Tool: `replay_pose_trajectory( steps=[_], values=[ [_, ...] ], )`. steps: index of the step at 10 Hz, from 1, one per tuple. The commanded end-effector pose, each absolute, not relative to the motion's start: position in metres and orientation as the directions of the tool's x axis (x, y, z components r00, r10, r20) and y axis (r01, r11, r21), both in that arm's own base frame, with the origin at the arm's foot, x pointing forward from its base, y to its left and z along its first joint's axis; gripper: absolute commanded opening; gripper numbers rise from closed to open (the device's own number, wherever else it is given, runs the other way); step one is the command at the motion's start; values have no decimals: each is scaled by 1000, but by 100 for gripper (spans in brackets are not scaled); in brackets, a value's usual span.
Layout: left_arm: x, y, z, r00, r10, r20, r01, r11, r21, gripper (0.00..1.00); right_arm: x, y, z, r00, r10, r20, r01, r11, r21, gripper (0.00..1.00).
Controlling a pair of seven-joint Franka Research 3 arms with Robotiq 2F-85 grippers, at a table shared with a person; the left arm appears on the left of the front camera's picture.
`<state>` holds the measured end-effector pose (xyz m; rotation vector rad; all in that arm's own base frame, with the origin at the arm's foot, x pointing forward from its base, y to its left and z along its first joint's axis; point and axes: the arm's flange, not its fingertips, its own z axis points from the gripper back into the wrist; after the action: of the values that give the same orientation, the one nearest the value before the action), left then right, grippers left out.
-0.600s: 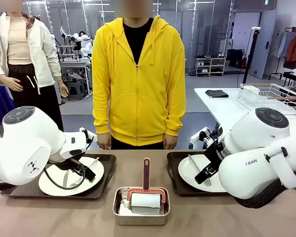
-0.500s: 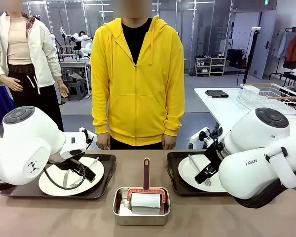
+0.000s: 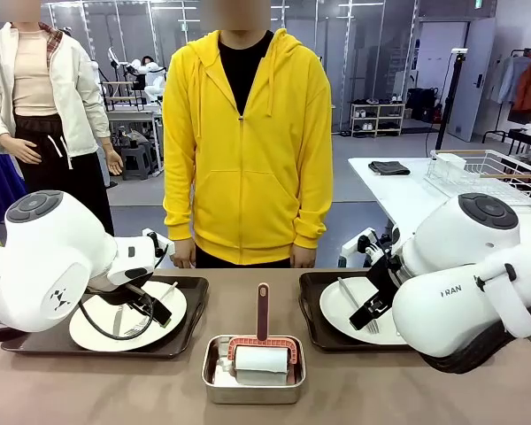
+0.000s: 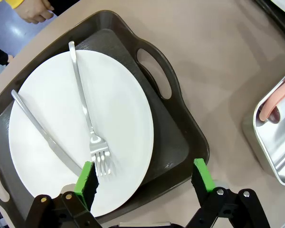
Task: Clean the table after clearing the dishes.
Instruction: When the left (or right) Handle tray is removed, use the left hand (or right hand) to clean the left (or right) side of the table with the Lint Roller.
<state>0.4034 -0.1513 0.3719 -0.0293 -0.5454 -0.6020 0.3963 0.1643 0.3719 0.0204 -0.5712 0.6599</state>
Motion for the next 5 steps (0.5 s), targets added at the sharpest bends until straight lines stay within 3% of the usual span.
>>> replay_pose_trajectory(
  steps=[1,4,5],
  values=[
    [404,-151,372,688,-530,496,545,828,129,100,396,165,372,643,573,508,-585,796,-158,100],
    [403,-151,372,688,-530,496,545,828,129,100,396,164,372,643,574,508,-585,796,-159,100],
    [405,-145,385,663,-555,502,574,808,136,100,404,160,384,647,558,520,-605,790,-96,100]
  ],
)
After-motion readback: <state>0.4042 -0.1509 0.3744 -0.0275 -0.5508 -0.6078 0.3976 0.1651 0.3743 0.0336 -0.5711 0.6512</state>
